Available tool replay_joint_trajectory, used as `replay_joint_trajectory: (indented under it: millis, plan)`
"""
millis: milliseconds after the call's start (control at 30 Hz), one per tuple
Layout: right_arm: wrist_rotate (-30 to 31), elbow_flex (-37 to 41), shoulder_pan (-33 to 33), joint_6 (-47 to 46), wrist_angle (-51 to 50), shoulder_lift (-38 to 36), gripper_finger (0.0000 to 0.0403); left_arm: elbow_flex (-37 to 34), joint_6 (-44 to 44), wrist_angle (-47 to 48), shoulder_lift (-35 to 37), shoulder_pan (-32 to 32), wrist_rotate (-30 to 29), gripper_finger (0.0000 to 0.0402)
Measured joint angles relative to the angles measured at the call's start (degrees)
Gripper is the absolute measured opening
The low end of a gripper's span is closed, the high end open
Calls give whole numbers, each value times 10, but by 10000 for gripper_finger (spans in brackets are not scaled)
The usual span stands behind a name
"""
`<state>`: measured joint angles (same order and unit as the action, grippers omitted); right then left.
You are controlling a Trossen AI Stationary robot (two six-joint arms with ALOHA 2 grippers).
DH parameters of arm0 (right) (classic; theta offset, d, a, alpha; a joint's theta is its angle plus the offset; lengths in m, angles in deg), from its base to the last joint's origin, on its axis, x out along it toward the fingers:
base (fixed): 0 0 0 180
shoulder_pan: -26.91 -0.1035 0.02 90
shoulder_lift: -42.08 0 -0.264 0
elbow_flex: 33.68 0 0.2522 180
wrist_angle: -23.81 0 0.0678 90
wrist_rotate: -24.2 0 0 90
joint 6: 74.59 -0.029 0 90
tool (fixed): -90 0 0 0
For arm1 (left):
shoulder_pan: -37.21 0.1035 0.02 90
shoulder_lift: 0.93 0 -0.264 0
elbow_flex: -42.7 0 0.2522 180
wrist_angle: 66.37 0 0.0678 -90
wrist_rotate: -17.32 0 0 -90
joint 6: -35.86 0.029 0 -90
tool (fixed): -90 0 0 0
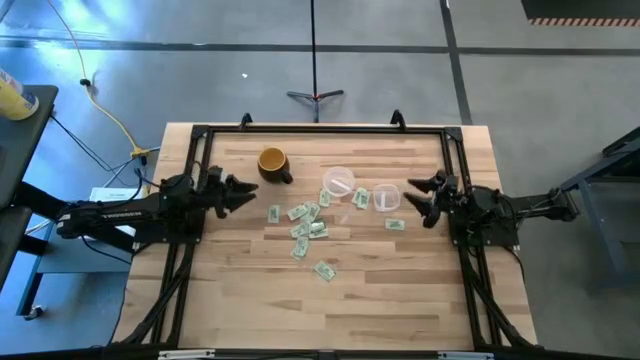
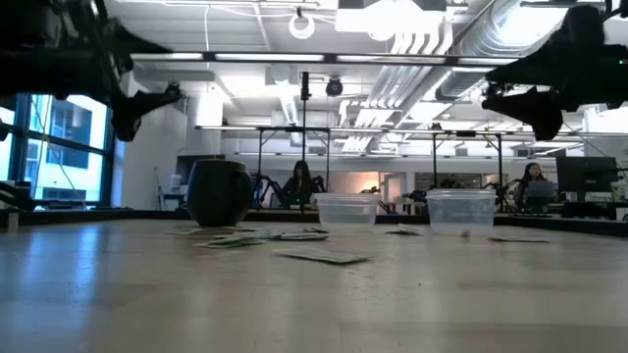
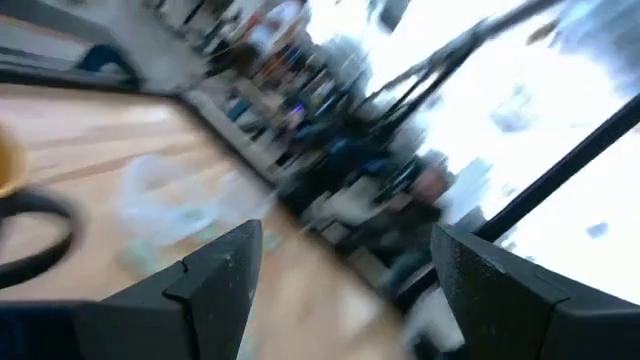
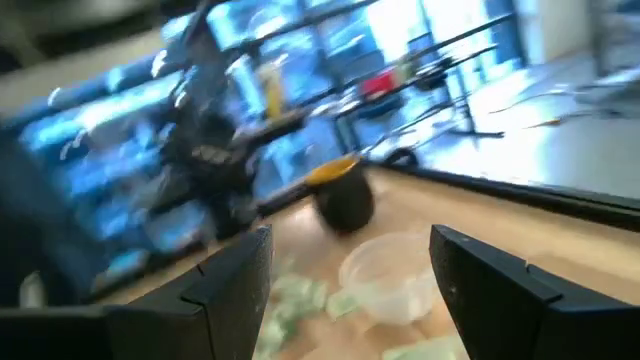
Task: Pick and place items into bin
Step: Put the light green stevia packet into the left transparent bin
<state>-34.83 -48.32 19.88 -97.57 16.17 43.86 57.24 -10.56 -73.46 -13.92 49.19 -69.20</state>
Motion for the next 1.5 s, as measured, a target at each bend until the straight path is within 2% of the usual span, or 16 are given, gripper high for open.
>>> replay_joint_trajectory:
  millis: [67,133,200,300,433,600,667,833,900,967,1033,1167,1267,1367,1500]
  plan:
    - [19,0,0,-78,40,0,259,0,-10,-60,0,0,1,326]
    - [28,-1,0,-151,70,0,259,0,17,-117,0,0,-6,326]
    - [69,-1,0,-181,108,0,259,1,42,-151,0,0,-15,326]
    - [158,-2,0,-166,185,0,259,20,68,-132,0,0,-18,326]
    - [209,-2,0,-138,264,0,259,47,71,-44,-10,0,-18,326]
    - [204,-2,0,-121,308,0,259,62,72,-5,-36,0,-8,326]
    - [164,-3,0,-118,296,3,259,62,75,-2,-47,0,-7,326]
    - [42,-8,2,-213,260,44,256,62,89,4,-61,0,21,326]
    - [15,-34,2,-242,215,82,256,62,92,5,-60,0,49,326]
    - [-4,-83,-1,-268,118,132,256,62,92,5,-60,0,76,326]
    - [-22,-154,-5,-294,-24,191,255,62,92,5,-60,0,98,326]
    - [-57,-308,-16,-324,-372,326,254,62,93,16,-60,0,113,326]
    - [-89,-390,-29,-318,-565,425,254,62,93,30,-60,0,114,326]
    - [-129,-428,-51,-280,-655,508,254,62,93,47,-60,0,114,326]
    - [-135,-432,-90,-211,-655,587,254,62,116,64,-60,0,114,326]
